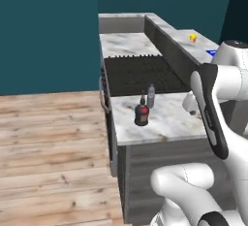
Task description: Place the drinks on the dining counter in a tight cluster.
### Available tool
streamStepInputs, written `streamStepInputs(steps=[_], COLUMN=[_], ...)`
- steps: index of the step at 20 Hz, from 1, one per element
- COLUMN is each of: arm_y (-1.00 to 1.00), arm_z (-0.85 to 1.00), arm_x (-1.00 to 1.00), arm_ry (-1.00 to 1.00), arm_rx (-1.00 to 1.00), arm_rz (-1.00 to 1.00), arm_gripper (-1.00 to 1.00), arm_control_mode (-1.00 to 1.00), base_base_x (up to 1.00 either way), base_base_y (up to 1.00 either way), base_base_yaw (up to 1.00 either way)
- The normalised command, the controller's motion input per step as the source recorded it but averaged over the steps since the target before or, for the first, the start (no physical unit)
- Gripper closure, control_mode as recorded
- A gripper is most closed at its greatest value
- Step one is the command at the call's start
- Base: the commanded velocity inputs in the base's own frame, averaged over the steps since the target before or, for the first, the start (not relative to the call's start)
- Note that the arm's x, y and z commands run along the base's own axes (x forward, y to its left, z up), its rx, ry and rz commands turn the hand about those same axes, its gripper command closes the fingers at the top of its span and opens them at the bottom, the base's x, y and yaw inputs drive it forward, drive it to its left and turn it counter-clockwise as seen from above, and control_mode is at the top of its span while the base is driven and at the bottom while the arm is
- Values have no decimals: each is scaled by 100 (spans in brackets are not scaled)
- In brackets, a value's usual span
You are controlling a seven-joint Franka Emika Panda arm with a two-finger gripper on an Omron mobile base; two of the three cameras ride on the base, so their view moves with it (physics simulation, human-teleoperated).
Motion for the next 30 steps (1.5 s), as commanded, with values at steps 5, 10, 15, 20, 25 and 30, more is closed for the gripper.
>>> streamStepInputs(steps=[5,10,15,20,25,30], arm_y=[0,0,0,0,0,-3], arm_z=[0,0,0,0,0,0], arm_x=[0,0,0,0,0,12], arm_ry=[0,0,0,0,0,0], arm_rx=[0,0,0,0,0,0], arm_rz=[0,0,0,0,0,0], arm_gripper=[-100,-100,-100,-100,-100,-100], arm_control_mode=[100,100,100,100,100,-100], base_base_x=[29,45,71,82,19,0], base_base_y=[66,58,5,0,0,0], base_base_yaw=[-24,-10,0,8,4,0])
